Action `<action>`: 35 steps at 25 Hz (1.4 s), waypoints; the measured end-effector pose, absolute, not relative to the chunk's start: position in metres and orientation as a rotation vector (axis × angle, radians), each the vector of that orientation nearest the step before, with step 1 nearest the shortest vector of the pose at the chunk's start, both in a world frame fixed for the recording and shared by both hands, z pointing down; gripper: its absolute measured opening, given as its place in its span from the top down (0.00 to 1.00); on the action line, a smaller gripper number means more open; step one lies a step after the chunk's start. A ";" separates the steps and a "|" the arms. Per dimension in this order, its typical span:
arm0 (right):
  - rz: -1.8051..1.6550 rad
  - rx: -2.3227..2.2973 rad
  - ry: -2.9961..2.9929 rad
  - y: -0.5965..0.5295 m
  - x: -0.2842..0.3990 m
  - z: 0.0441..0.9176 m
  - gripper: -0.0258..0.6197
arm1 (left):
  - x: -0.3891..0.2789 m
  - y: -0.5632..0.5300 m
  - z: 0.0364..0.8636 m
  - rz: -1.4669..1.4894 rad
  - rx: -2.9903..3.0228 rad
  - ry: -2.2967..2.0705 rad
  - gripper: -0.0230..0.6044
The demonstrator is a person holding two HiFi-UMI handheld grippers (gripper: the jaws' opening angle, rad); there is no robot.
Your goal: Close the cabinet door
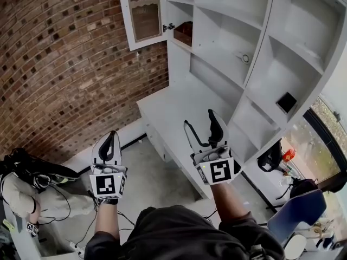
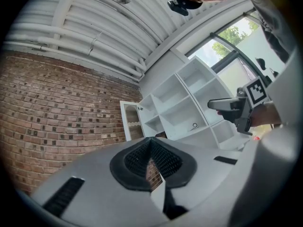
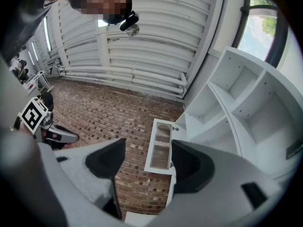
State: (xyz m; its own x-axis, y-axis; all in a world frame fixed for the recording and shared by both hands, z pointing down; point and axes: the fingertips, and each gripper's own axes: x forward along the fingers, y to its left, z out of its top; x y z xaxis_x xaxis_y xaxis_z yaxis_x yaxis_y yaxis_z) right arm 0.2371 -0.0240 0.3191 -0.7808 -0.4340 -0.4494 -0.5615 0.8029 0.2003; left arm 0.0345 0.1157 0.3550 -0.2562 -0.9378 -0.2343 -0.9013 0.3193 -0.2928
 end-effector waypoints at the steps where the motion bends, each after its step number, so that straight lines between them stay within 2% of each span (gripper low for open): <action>1: 0.457 -0.744 2.609 -0.027 0.236 0.321 0.51 | 0.034 0.115 0.358 -0.148 -1.634 2.235 0.96; 8: 0.461 -0.705 2.638 -0.044 0.202 0.332 0.51 | 0.005 0.104 0.371 -0.143 -1.614 2.271 0.96; 16: 0.492 -0.731 2.652 -0.077 0.139 0.345 0.51 | -0.065 0.057 0.393 -0.095 -1.655 2.263 0.96; 35: 0.552 -0.913 2.636 -0.196 -0.101 0.326 0.51 | -0.296 -0.072 0.398 -0.066 -1.844 2.162 0.96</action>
